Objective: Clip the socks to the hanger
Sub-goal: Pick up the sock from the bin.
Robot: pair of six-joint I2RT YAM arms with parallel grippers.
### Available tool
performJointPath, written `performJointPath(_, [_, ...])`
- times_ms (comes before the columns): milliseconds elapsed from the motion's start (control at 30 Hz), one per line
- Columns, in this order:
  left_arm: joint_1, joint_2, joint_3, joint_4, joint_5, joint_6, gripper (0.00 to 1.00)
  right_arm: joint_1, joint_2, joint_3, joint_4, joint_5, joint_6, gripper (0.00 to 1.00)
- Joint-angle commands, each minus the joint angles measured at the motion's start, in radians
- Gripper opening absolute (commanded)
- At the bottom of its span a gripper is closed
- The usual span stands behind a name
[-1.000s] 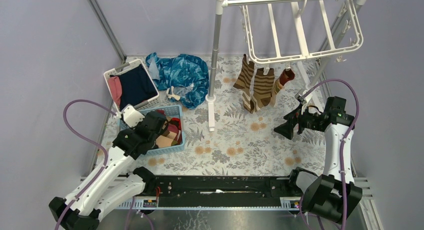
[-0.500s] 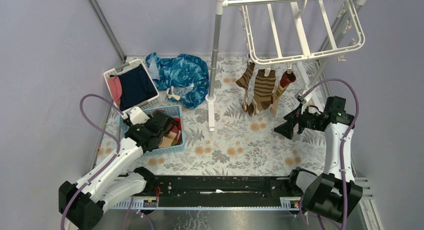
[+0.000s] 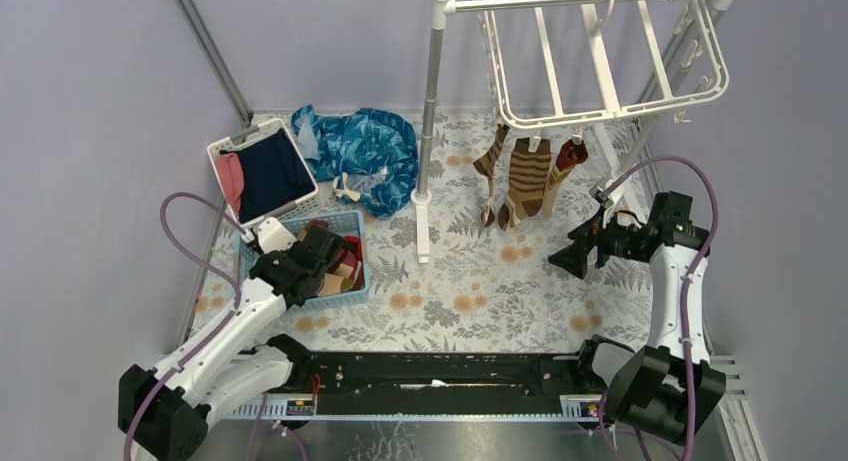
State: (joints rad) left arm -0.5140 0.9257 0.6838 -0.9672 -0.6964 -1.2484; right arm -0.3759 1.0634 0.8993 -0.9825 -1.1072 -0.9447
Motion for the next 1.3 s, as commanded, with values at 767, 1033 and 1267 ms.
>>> performJointPath(767, [0.008, -0.103, 0.068, 0.47, 0.439, 0.38, 0.0, -0.001, 0.003, 0.037, -0.036, -0.022, -0.023, 1.0])
performJointPath(1033, [-0.008, -0.023, -0.067, 0.574, 0.543, 0.243, 0.0, -0.001, 0.003, 0.037, -0.034, -0.022, -0.023, 1.0])
performJointPath(1267, [-0.008, -0.067, -0.013, 0.424, 0.383, 0.269, 0.6, -0.001, 0.003, 0.036, -0.037, -0.023, -0.023, 1.0])
